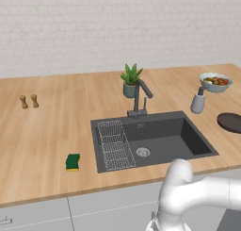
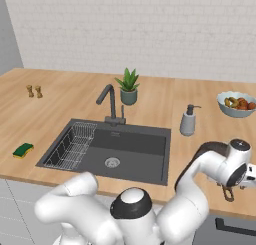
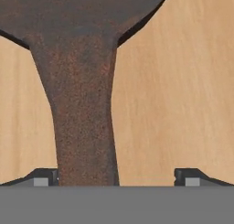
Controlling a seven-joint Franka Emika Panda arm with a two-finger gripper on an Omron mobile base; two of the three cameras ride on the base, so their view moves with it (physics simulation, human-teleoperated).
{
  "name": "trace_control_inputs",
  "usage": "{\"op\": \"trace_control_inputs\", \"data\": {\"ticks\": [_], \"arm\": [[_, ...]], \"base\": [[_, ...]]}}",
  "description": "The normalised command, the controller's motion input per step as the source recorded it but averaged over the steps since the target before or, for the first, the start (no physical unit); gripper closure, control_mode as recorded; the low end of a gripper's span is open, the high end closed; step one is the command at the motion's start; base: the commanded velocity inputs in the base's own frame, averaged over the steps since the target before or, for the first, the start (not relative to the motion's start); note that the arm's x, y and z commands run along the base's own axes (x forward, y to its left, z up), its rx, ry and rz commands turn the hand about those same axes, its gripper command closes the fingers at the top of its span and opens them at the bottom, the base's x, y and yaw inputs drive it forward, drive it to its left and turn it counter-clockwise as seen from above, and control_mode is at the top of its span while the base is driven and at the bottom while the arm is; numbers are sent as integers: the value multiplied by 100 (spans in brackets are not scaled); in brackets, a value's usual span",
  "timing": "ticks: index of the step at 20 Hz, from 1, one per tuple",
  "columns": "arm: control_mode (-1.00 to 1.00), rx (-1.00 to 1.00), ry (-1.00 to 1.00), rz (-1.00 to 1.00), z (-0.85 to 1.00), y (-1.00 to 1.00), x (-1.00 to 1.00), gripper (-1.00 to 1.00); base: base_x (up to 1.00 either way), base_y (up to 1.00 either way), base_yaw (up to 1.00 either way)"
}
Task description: Pick the pan and sponge and place them into the sink. Then turn on the water.
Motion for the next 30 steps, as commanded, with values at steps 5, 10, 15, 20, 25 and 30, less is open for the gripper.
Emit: {"op": "trace_control_inputs", "data": {"ticks": [5, 10, 15, 20, 25, 30], "arm": [[-100, 1, 0, 2, -48, -12, 5, -100], [-100, 0, 8, 0, -85, 31, 0, -100], [-100, -12, 17, 0, -96, 95, 0, 100], [-100, -8, 28, 0, -100, 97, 13, 100], [-100, 12, 12, 1, -60, 54, -3, 100], [-100, 33, 1, 1, -4, 52, 0, 100]], "base": [[0, 0, 0], [0, 0, 0], [0, 0, 0], [0, 0, 0], [0, 0, 0], [0, 0, 0]]}}
